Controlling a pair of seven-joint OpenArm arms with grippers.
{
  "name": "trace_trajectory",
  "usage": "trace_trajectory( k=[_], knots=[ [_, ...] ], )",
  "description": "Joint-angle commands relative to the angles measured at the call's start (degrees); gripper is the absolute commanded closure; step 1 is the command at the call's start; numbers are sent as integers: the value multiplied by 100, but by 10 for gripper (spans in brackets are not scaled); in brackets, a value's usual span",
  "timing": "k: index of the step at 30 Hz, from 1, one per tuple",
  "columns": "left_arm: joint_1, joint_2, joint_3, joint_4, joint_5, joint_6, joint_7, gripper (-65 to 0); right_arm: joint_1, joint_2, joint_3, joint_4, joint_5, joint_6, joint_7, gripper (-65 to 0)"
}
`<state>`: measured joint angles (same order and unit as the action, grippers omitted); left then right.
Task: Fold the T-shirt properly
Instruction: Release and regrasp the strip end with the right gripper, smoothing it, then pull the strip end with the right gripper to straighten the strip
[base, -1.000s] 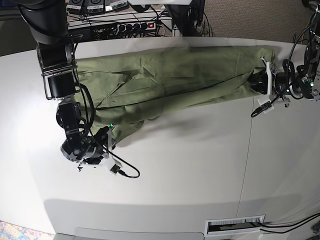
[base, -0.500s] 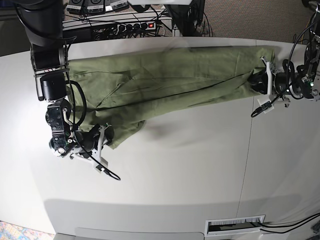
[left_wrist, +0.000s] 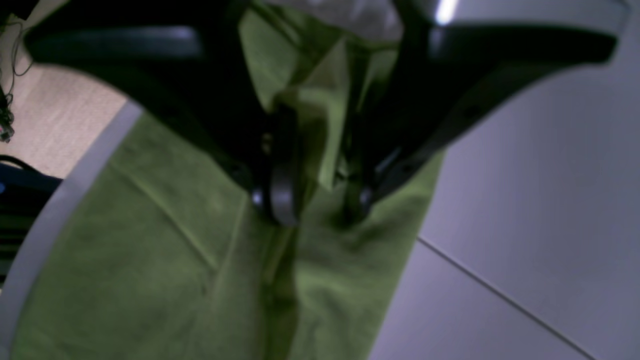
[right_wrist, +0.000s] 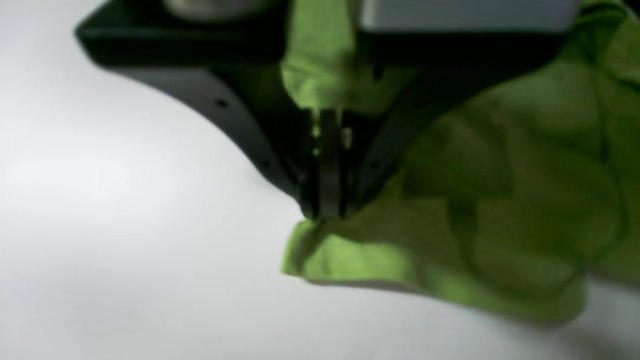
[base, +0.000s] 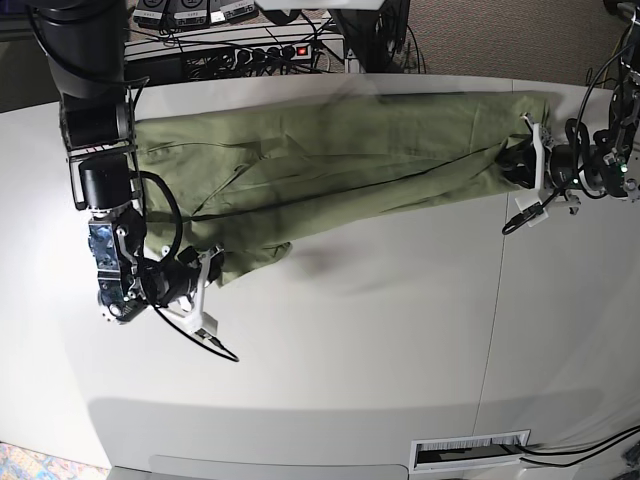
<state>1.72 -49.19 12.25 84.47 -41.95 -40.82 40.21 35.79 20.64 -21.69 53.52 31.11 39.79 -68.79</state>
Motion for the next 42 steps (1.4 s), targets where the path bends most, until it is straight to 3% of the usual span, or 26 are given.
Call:
trace_trajectory(
  k=[1,8,12,16,20,30,42],
  knots=[
    [-15,-98,-11,-2,232,82,177,-181,149,35,11,188,197,21,-151,0],
    [-15,-98,-11,-2,232,82,175,-181,136,404,11,1080,1449,21,-1121,0],
    [-15,-96,-11,-2,232,82,168,-181,2,807,44,1954,2059,21,-1121,0],
    [-13,-98,-11,-2,232,82,170,-181,-306,1211,173,2544,2229,21,-1121,0],
    [-15,-96,-11,-4,232,133,160,-181,-697,1416,356,2741,2507,21,-1121,0],
    [-13,-17,-11,-4,313,138,44,-181,-1998,1445,1443,3530,3401,21,-1121,0],
    [-13,76,-11,-9,385,243,44,-181,-3340,1445,2166,4122,3698,21,-1121,0]
  ],
)
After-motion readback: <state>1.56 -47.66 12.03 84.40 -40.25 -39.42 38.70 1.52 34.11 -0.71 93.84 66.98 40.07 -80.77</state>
